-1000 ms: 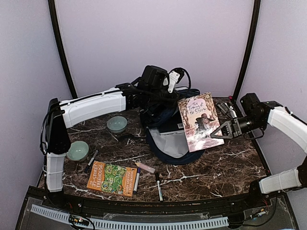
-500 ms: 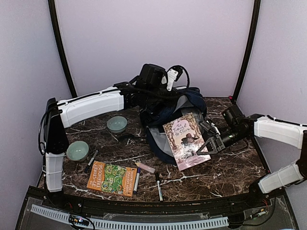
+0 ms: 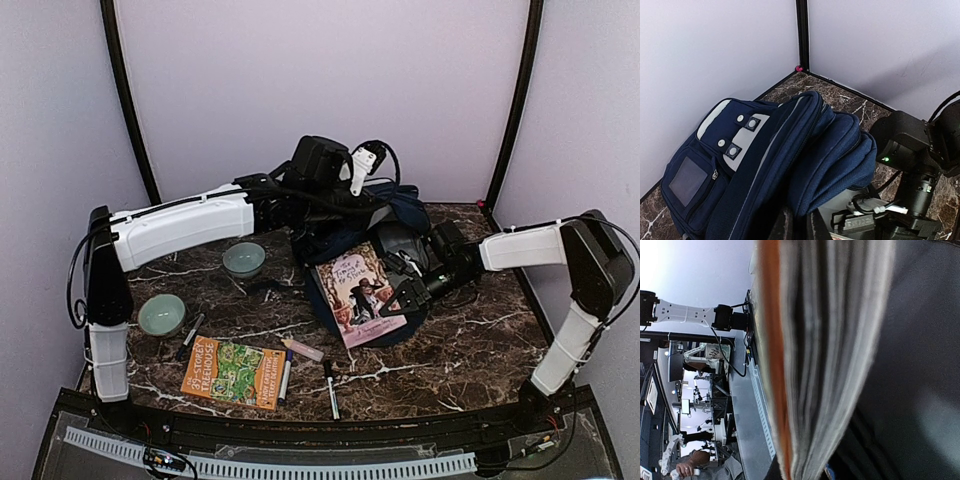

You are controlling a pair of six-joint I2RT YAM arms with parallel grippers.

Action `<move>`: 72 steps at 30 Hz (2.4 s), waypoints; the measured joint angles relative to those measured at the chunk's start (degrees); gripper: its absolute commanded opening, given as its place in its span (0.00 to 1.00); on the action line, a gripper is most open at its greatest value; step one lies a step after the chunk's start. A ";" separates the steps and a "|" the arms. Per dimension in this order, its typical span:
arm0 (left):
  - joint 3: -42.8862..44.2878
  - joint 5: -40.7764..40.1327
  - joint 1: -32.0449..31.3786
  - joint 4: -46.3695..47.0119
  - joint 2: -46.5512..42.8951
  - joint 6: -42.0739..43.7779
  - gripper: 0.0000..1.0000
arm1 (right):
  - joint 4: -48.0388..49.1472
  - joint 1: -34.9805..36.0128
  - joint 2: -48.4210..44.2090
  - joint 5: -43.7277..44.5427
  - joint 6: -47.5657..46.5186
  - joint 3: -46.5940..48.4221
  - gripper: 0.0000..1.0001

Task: Pack the student bag
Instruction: Place the book in the largest pocket of the bag, then adjust the book in the largest pocket of the bag.

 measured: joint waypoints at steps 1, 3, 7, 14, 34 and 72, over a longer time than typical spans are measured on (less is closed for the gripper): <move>0.00 -0.13 -0.17 -0.22 -0.13 0.07 0.00 | 1.05 0.00 0.59 0.22 1.14 0.17 0.00; -0.37 -0.61 -0.55 -0.76 -0.70 0.39 0.00 | 2.16 0.00 1.88 0.87 2.84 1.03 0.00; -1.05 -1.20 -1.11 -1.27 -1.49 0.74 0.00 | 2.97 -0.17 5.53 3.26 5.16 4.33 0.00; -3.34 -1.51 -1.55 -0.81 -2.45 0.90 0.00 | 3.39 -1.27 9.55 8.20 8.35 7.32 0.00; -8.28 -0.63 -1.92 1.11 -5.31 1.51 0.00 | 0.31 -1.99 13.64 20.63 7.69 14.80 0.33; -27.78 4.28 -2.64 10.54 -16.65 -3.48 0.00 | -8.55 10.93 -23.63 41.94 -35.30 -5.64 0.35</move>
